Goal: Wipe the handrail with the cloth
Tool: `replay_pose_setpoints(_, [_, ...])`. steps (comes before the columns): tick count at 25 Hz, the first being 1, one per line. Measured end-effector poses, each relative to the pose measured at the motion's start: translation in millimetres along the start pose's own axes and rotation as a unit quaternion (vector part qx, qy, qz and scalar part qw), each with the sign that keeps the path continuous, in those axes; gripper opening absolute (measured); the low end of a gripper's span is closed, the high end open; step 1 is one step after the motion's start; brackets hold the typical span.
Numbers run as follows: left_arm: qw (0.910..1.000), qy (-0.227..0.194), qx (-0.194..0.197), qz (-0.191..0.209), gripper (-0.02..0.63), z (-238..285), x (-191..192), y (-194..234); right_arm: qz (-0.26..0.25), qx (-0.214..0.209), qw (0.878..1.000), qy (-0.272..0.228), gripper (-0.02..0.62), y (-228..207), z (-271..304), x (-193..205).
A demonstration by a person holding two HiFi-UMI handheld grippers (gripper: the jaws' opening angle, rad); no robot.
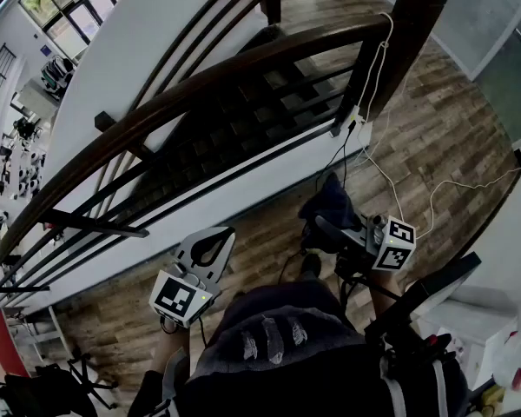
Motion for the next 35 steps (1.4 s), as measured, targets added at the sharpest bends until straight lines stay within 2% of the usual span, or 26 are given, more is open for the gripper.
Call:
replay_pose_setpoints(5, [0.9988,-0.021,-0.028,-0.034,0.006,52,-35,6,-0.039,0.017,0.999,0.025,0.067,-60,-46,-68])
replay_pose_setpoints(10, [0.9972,-0.025,-0.038,-0.059,0.006,88,-48,37,-0.062,0.029,0.997,0.033,0.067,-103,-47,-122])
replay_pose_setpoints(12, [0.9973,-0.031,-0.030,-0.060,0.006,104,-48,52,-0.069,0.060,0.995,0.033,0.066,-121,-44,-137])
replay_pose_setpoints(14, [0.9976,-0.038,-0.011,-0.056,0.006,121,-46,69,-0.087,0.119,0.988,0.049,0.067,-144,-43,-155])
replay_pose_setpoints(15, [0.9976,-0.042,0.005,-0.055,0.006,135,-45,80,-0.103,0.166,0.978,0.068,0.067,-160,-46,-170])
replay_pose_setpoints(16, [0.9971,-0.045,0.024,-0.056,0.006,151,-47,93,-0.122,0.223,0.963,0.089,0.067,-180,-51,-189])
replay_pose_setpoints(18, [0.9954,-0.047,0.060,-0.058,0.006,181,-55,115,-0.153,0.333,0.924,0.114,0.067,-225,-62,-239])
replay_pose_setpoints(21, [0.9942,-0.025,0.098,-0.038,0.006,215,-70,135,-0.177,0.428,0.881,0.098,0.067,-294,-78,-331])
replay_pose_setpoints(22, [0.9935,-0.012,0.109,-0.029,0.006,224,-74,139,-0.184,0.463,0.862,0.092,0.066,-320,-86,-363])
replay_pose_setpoints(23, [0.9927,-0.002,0.119,-0.024,0.006,231,-79,141,-0.193,0.503,0.837,0.094,0.067,-348,-95,-393])
replay_pose_setpoints(24, [0.9921,0.005,0.124,-0.020,0.006,237,-83,140,-0.201,0.544,0.808,0.108,0.066,-378,-104,-419])
replay_pose_setpoints(26, [0.9935,0.024,0.111,-0.008,0.006,242,-86,142,-0.203,0.612,0.747,0.163,0.066,-439,-114,-448])
replay_pose_setpoints(27, [0.9949,0.039,0.093,-0.002,0.006,242,-84,144,-0.197,0.634,0.724,0.189,0.066,-466,-116,-449])
replay_pose_setpoints(28, [0.9958,0.055,0.073,0.002,0.006,244,-81,145,-0.191,0.646,0.711,0.200,0.066,-485,-119,-444])
replay_pose_setpoints(30, [0.9967,0.071,0.040,-0.006,0.006,252,-77,139,-0.200,0.650,0.709,0.184,0.066,-495,-130,-439])
replay_pose_setpoints(32, [0.9967,0.070,0.021,-0.035,0.006,260,-75,130,-0.228,0.642,0.711,0.175,0.066,-489,-129,-438])
replay_pose_setpoints(33, [0.9962,0.071,0.012,-0.049,0.006,262,-75,126,-0.237,0.630,0.718,0.178,0.066,-486,-121,-436])
replay_pose_setpoints(35, [0.9951,0.078,-0.006,-0.060,0.006,260,-78,121,-0.240,0.596,0.744,0.184,0.066,-479,-97,-430])
Point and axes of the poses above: the fingertips, and each gripper's own axes: z forward along the fingers, y to its left, x out of its underside, the point moved 4 cm from there along -z, backward along the fingers, and after that the axes turned 15 degrees about y, right-handed, at the moved point
